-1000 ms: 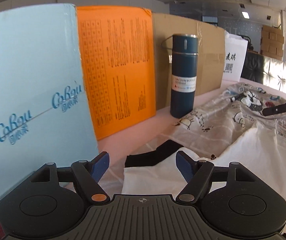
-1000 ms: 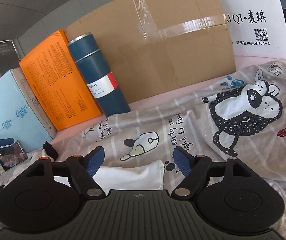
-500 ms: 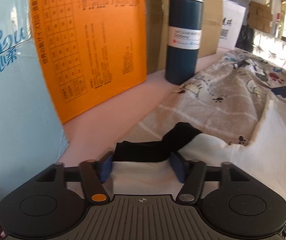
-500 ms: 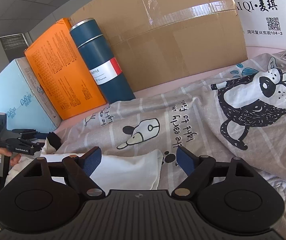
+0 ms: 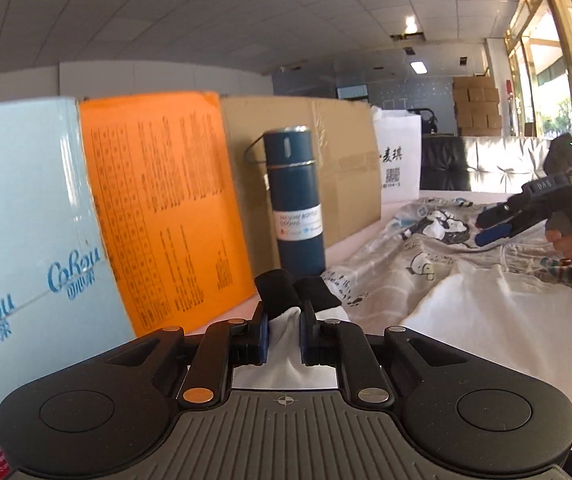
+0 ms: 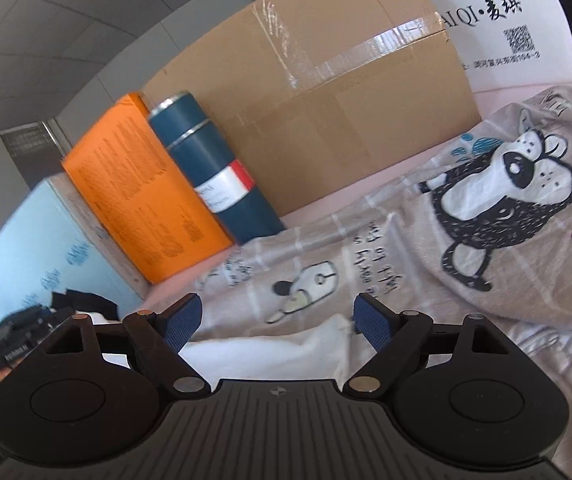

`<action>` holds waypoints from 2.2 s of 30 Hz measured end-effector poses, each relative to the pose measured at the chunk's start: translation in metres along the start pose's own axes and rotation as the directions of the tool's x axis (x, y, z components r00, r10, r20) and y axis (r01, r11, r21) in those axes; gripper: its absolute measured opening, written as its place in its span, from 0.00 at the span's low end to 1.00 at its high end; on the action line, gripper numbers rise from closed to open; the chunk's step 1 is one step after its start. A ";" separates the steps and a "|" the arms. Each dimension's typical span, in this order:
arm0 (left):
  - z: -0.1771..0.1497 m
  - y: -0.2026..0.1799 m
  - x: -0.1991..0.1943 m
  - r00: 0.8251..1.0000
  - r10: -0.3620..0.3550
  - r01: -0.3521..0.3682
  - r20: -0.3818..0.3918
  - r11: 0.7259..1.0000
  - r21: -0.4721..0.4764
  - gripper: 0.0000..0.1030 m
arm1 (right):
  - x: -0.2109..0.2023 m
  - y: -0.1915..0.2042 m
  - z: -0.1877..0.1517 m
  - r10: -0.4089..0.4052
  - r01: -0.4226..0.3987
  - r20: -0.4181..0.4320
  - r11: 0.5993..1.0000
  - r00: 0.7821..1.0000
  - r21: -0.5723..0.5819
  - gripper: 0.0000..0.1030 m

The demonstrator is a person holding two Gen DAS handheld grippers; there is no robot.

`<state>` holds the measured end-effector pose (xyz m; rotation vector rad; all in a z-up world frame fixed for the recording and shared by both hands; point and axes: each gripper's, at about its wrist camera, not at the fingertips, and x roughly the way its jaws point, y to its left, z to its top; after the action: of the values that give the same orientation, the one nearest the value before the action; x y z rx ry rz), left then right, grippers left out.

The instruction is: Fold clothes

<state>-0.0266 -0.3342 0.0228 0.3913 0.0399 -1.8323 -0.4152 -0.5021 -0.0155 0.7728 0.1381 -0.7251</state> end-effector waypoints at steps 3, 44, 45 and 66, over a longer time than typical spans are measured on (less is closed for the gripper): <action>0.002 -0.026 -0.028 0.999 -0.024 0.021 0.032 0.998 0.065 0.13 | 0.001 0.010 -0.001 0.106 -0.100 -0.035 0.985 0.994 0.137 0.80; -0.047 -0.061 -0.084 0.989 -0.015 -0.019 -0.146 0.973 -0.230 0.78 | -0.037 0.074 -0.056 -0.318 0.328 0.103 0.939 0.943 -0.104 0.58; -0.051 -0.056 -0.076 0.982 0.001 -0.049 -0.190 0.968 -0.245 0.78 | -0.032 0.075 -0.056 -0.285 0.292 0.081 0.951 0.955 -0.098 0.58; -0.024 -0.105 -0.079 0.922 0.327 -0.332 -0.205 0.943 0.009 0.80 | -0.033 0.032 -0.033 -0.191 0.195 0.051 0.977 0.980 -0.090 0.68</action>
<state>-0.1000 -0.2241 0.0043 0.5334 0.1320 -1.4523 -0.4153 -0.4458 -0.0084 0.6585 0.2097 -0.9119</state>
